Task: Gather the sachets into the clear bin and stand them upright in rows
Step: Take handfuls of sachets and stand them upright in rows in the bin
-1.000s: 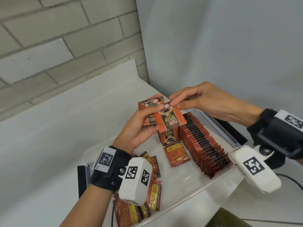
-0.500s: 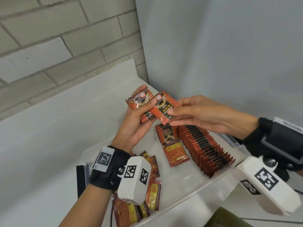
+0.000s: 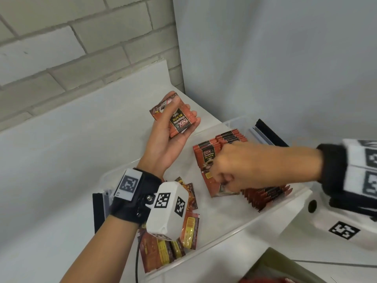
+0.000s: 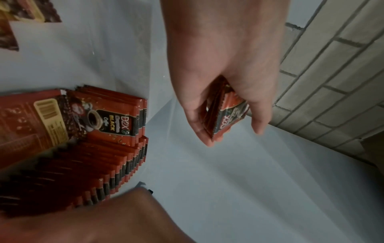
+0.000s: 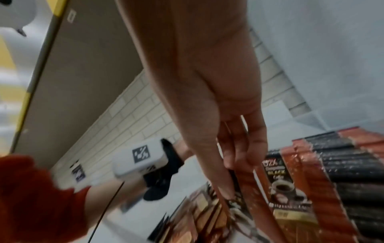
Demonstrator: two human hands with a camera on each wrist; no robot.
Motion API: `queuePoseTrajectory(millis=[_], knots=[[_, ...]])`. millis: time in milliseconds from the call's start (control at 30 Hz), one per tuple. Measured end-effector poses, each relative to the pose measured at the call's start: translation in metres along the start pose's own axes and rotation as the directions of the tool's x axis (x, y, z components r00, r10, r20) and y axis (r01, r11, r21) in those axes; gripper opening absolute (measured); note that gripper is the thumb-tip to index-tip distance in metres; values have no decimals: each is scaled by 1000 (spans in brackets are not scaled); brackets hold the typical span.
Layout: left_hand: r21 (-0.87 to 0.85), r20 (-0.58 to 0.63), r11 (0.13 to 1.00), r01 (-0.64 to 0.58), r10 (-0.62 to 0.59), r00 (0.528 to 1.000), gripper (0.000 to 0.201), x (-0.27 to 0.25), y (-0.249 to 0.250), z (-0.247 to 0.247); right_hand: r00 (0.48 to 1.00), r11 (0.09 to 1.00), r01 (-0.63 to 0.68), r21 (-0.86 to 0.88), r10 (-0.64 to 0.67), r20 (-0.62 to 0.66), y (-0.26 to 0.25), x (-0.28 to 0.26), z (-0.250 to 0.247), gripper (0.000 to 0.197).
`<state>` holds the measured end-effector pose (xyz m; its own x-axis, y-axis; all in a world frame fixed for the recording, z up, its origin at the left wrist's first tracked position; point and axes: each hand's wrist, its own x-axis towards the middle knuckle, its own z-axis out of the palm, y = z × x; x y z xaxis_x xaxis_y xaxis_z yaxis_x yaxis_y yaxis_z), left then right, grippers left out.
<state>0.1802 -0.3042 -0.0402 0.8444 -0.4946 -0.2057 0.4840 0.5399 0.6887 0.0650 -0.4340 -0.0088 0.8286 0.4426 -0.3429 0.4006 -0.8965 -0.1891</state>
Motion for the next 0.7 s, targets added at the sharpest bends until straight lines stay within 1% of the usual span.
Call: queuePoseTrajectory(millis=[67,100,200,333,400,433,567,700], knots=[[3,6,1000,3,-3,1000,9,-1,0,0,999,991,41,-126,-37,33,-8,5,5,18],[4,8,1000,2,-2,1000,11,-1,1,0,997,986,60,-156,-52,59,-12,7,6,19],[10,17,1000,-3,3,1000,15,-3,3,0,988,981,95,-169,-72,139,-18,11,10,17],[8,25,1000,-1,1,1000,18,-4,4,0,981,974,120,-189,-87,176,-21,15,20,6],[6,22,1000,-1,1,1000,21,-4,3,0,979,974,119,-194,-82,189,-19,18,24,15],[4,22,1000,-1,1,1000,23,-4,3,0,978,974,115,-196,-76,196,-18,20,25,17],[-2,16,1000,5,-5,1000,20,-4,4,1,982,971,89,-221,-48,185,-16,26,23,16],[-1,13,1000,11,-11,1000,15,-3,3,1,996,960,21,-280,4,88,-5,32,10,11]])
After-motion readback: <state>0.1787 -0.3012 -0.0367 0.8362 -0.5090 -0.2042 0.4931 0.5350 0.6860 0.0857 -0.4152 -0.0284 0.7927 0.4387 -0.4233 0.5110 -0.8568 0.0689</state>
